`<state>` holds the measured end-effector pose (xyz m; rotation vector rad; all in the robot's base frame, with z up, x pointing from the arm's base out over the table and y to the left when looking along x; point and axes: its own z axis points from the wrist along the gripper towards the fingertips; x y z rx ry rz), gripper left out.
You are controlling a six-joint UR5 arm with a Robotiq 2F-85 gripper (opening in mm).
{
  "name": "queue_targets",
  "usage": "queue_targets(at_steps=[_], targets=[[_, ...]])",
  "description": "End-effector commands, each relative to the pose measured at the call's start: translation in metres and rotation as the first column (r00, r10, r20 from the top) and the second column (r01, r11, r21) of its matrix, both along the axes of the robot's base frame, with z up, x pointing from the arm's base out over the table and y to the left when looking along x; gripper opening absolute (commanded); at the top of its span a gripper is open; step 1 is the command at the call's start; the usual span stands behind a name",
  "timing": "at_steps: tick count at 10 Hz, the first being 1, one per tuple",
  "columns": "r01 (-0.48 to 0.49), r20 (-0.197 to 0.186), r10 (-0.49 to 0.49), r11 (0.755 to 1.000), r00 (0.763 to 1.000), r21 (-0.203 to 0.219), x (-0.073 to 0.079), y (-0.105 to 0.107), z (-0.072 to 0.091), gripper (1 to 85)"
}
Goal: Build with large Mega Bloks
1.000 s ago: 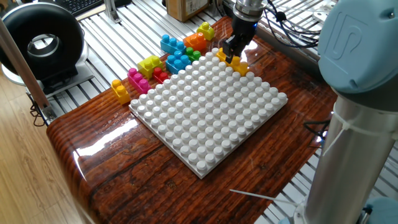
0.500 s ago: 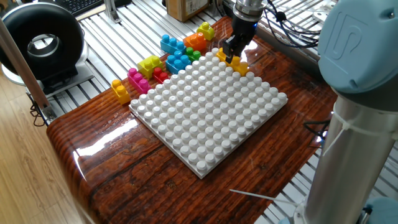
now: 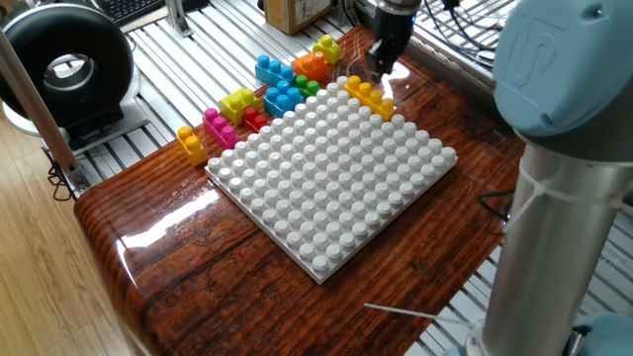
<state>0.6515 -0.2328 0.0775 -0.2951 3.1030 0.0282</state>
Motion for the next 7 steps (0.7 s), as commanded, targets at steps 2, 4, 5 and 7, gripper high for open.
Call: queue_targets(at_steps=[2, 4, 5, 7], targets=[[0.011, 0.003, -0.011, 1.000, 1.000, 0.008, 0.033, 0.013, -0.005, 36.3], [0.003, 0.001, -0.003, 1.000, 1.000, 0.004, 0.034, 0.012, -0.003, 34.7], [0.006, 0.006, -0.006, 1.000, 1.000, -0.001, 0.034, 0.010, -0.003, 33.3], [0.024, 0.037, -0.025, 0.999, 0.999, 0.031, 0.042, 0.018, -0.002, 32.7]])
